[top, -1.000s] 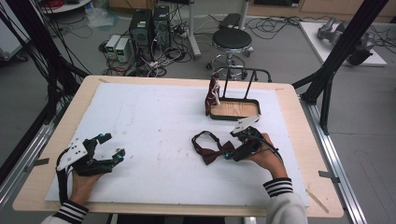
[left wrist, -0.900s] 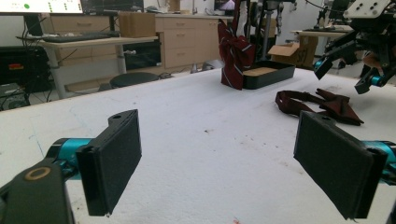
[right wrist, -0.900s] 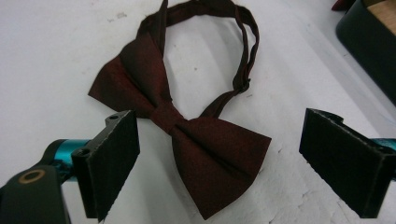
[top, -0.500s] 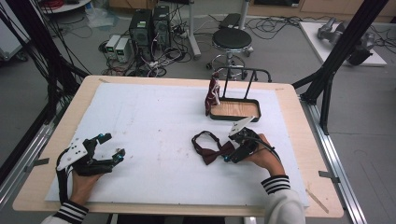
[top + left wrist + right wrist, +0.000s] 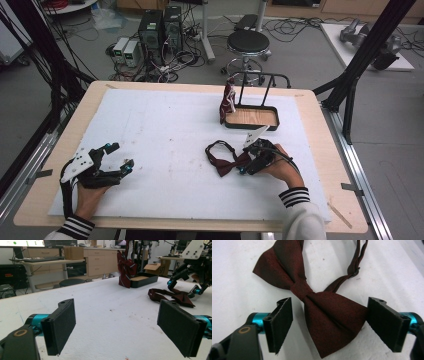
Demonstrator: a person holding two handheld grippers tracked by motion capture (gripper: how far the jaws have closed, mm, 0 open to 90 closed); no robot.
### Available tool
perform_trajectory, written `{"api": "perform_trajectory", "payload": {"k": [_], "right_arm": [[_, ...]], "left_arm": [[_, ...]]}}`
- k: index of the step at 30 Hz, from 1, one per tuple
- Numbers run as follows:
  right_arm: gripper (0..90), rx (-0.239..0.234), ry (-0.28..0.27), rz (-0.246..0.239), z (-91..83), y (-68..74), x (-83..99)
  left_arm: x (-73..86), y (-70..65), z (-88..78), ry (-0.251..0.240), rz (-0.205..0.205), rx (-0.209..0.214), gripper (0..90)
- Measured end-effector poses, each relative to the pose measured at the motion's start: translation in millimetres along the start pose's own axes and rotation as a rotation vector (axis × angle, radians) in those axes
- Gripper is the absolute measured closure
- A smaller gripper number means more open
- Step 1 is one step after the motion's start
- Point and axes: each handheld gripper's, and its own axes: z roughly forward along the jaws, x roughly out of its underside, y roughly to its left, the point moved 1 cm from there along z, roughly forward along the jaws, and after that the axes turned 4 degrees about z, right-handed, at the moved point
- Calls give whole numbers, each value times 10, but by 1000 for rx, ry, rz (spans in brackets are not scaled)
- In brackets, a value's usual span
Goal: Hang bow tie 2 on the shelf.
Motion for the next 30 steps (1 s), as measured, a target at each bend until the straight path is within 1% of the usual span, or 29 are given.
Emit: {"api": "perform_trajectory", "payload": {"k": [2,5,10,11,15,21,23,27,30], "right_arm": [[282,-2,8,3,-7,0,2],[310,-2,20,5,-7,5,5],[381,-5,25,-6,-19,19,-2],[398,-3,23,-16,-21,19,-5],[443,-11,31,-17,-30,36,-8],[577,-19,41,-49,-54,53,-18],[605,-22,45,-49,-58,60,-20],[701,-39,47,-50,-67,67,-24],[754,-55,47,-45,-76,74,-29]], "left_arm": [[0,0,-1,0,-2,-1,156],[0,0,-1,0,-2,-1,156],[0,-1,0,-2,-4,-1,156],[0,0,-1,-1,-4,-1,156],[1,0,0,-2,-4,-1,156],[1,2,-2,-1,-4,0,156],[1,2,-1,-1,-4,1,156],[1,1,-2,1,-3,0,156],[1,0,-1,0,-3,-1,156]]}}
